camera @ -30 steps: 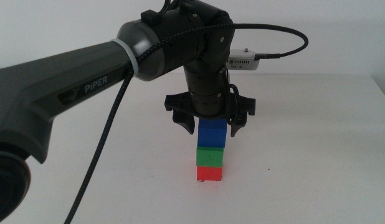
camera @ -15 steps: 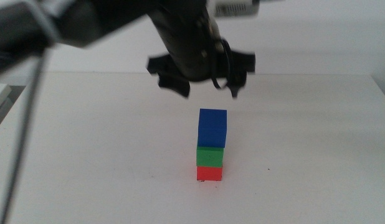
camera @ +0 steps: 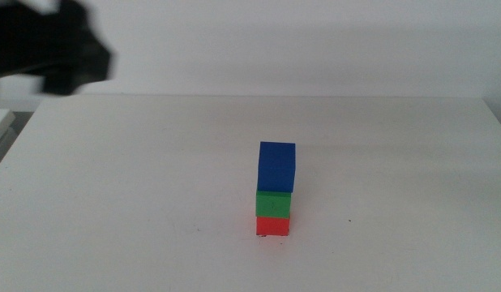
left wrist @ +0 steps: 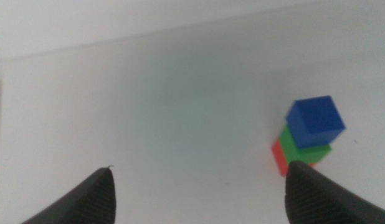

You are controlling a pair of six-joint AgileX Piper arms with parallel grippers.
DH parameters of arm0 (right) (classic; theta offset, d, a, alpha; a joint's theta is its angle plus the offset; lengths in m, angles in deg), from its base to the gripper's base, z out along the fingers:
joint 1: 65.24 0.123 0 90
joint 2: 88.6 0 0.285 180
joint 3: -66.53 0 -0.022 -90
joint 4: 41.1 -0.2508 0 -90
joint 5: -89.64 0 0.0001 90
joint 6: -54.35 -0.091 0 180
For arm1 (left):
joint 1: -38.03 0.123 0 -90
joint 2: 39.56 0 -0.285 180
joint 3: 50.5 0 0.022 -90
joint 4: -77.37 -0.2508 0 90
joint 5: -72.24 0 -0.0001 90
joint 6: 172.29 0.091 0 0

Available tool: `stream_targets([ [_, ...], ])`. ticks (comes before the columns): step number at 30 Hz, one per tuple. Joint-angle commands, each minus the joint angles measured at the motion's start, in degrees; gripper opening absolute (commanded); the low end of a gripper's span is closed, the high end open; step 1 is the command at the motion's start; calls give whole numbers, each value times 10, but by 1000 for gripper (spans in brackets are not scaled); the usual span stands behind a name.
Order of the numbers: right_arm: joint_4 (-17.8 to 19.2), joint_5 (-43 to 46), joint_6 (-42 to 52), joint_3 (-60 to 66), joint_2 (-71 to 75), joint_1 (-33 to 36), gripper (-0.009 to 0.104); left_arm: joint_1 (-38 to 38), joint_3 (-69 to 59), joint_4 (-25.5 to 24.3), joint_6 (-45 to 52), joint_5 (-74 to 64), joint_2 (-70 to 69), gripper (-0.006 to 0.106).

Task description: Stack red cubes first, then green, then blue cubes in a specific spot.

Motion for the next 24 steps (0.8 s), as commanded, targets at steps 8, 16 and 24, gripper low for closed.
stream_targets([
  [8,4,5,6,1,2,-1,92,2,-79,-45,57,3,-168,91],
  [16,2,5,6,1,2,-1,92,265,-145,206,304,138,-241,91],
  [24,2,5,6,1,2,-1,92,355,-160,307,337,157,-263,91],
])
